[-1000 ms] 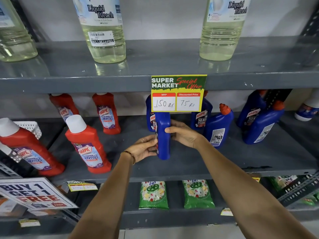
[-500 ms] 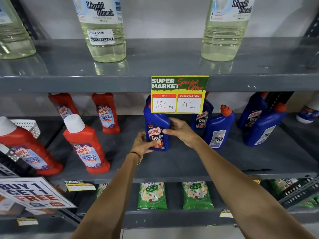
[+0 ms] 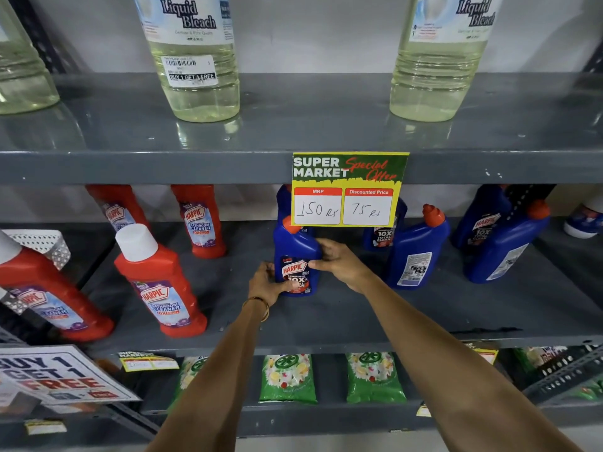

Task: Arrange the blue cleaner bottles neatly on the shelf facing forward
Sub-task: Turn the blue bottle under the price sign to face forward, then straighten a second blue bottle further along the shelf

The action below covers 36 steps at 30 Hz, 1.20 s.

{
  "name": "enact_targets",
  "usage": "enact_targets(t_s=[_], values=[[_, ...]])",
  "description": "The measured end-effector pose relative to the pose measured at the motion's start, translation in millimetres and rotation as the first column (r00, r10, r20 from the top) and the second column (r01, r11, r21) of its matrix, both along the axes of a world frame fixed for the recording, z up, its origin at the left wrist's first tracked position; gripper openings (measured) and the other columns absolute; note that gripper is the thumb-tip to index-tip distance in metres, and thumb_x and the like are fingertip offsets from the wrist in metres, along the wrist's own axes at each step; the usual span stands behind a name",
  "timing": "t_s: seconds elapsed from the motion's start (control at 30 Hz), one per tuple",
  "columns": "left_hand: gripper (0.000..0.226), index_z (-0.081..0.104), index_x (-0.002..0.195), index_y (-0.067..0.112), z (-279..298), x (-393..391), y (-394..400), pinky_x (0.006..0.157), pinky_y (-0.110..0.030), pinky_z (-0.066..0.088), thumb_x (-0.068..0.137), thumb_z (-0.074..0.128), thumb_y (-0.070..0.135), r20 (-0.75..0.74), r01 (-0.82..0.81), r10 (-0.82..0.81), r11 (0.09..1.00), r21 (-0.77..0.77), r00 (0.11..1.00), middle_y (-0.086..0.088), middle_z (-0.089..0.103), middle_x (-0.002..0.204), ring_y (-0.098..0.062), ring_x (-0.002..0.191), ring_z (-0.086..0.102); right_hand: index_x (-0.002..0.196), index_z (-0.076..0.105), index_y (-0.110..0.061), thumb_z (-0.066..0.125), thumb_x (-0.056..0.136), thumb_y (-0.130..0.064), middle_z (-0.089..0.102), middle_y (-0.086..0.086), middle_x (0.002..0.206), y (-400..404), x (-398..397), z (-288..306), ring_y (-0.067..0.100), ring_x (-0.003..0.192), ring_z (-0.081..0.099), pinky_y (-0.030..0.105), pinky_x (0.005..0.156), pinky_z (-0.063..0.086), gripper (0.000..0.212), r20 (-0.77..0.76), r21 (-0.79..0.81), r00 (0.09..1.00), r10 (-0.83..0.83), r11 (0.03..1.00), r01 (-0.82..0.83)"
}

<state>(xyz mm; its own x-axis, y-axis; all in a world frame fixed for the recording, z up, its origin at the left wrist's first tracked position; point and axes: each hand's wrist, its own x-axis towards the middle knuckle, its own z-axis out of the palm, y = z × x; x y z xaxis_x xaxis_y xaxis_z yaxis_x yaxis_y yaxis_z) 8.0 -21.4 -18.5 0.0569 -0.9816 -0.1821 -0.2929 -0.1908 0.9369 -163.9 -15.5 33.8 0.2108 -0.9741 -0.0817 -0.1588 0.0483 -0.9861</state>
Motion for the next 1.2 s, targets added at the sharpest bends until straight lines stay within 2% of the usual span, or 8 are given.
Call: enact_targets(t_s=[0.3,0.43,0.57,0.73,0.87,0.97,1.07,1.2], values=[[0.057,0.051,0.113,-0.002,-2.0,0.0,11.7,0.091,-0.038,0.049,0.067,0.080,0.013,0.034,-0.033,0.032,0.998,0.044,0.999,-0.020,0.064,0.116,-0.031,0.102,0.061,0.138,0.036,-0.009,0.063,0.079,0.006,0.052,0.014,0.137,7.3,4.6,-2.6,0.022,0.122,0.052,0.016,0.079,0.051,0.066,-0.008,0.044,0.997,-0.072,0.996,0.072],[0.046,0.057,0.109,-0.006,1.3,-1.8,28.2,0.083,-0.029,0.046,0.071,0.076,0.013,0.001,-0.036,0.036,0.997,0.061,0.999,-0.021,0.065,0.113,-0.019,0.088,0.054,0.143,0.028,-0.010,0.069,0.078,-0.003,0.038,0.015,0.148,17.7,-1.7,-11.3,0.027,0.135,0.039,0.033,0.100,0.038,0.078,-0.073,0.088,0.963,-0.258,0.961,0.264],[0.048,0.056,0.115,-0.005,4.6,-4.1,46.7,0.083,-0.025,0.042,0.074,0.074,0.013,-0.052,-0.046,0.049,0.997,0.062,0.997,-0.018,0.062,0.115,-0.025,0.102,0.058,0.142,0.030,-0.010,0.071,0.078,-0.011,0.037,0.015,0.148,37.9,-11.7,-23.8,0.028,0.135,0.039,0.040,0.110,0.036,0.077,-0.097,0.089,0.917,-0.386,0.915,0.395],[0.053,0.056,0.116,0.000,-3.1,-17.6,62.3,0.097,-0.038,0.047,0.072,0.076,0.023,-0.043,-0.059,0.064,0.993,0.105,0.997,-0.016,0.063,0.119,-0.032,0.112,0.058,0.139,0.036,-0.008,0.070,0.080,-0.017,0.044,0.016,0.144,70.5,-32.6,-33.2,0.028,0.130,0.044,0.038,0.108,0.038,0.068,-0.132,0.080,0.857,-0.498,0.857,0.510],[0.051,0.060,0.109,0.001,-9.7,-46.1,61.7,0.094,-0.044,0.050,0.071,0.076,0.032,-0.027,0.014,-0.010,0.991,0.131,1.000,-0.019,0.066,0.113,-0.036,0.108,0.060,0.137,0.039,-0.008,0.068,0.081,-0.021,0.047,0.014,0.140,90.0,-62.8,-32.5,0.027,0.126,0.049,0.040,0.106,0.040,0.064,-0.162,0.078,0.809,-0.564,0.810,0.581],[0.056,0.054,0.118,0.001,-6.8,-75.4,57.5,0.099,-0.047,0.046,0.073,0.075,0.029,-0.061,0.045,-0.037,0.991,0.127,0.997,-0.017,0.061,0.121,-0.033,0.113,0.057,0.129,0.047,-0.005,0.068,0.081,-0.020,0.056,0.014,0.129,94.7,-94.0,-31.2,0.028,0.116,0.054,0.036,0.094,0.044,0.054,-0.173,0.059,0.750,-0.638,0.753,0.655],[0.058,0.052,0.121,0.001,-0.7,-109.5,51.6,0.100,-0.046,0.046,0.075,0.074,0.027,-0.078,0.059,-0.051,0.992,0.112,0.996,-0.018,0.060,0.124,-0.032,0.114,0.057,0.127,0.048,-0.004,0.067,0.081,-0.020,0.060,0.009,0.123,89.4,-128.6,-31.1,0.027,0.112,0.057,0.032,0.084,0.043,0.052,-0.194,0.049,0.718,-0.668,0.725,0.687],[0.061,0.050,0.126,0.002,9.7,-155.6,40.4,0.100,-0.035,0.041,0.076,0.072,0.027,-0.015,0.085,-0.084,0.995,0.055,0.996,-0.016,0.058,0.129,-0.029,0.119,0.055,0.137,0.035,-0.004,0.068,0.081,-0.024,0.049,0.016,0.137,74.0,-171.4,-27.1,0.030,0.125,0.048,0.037,0.099,0.041,0.068,-0.230,0.103,0.736,-0.637,0.736,0.669]])
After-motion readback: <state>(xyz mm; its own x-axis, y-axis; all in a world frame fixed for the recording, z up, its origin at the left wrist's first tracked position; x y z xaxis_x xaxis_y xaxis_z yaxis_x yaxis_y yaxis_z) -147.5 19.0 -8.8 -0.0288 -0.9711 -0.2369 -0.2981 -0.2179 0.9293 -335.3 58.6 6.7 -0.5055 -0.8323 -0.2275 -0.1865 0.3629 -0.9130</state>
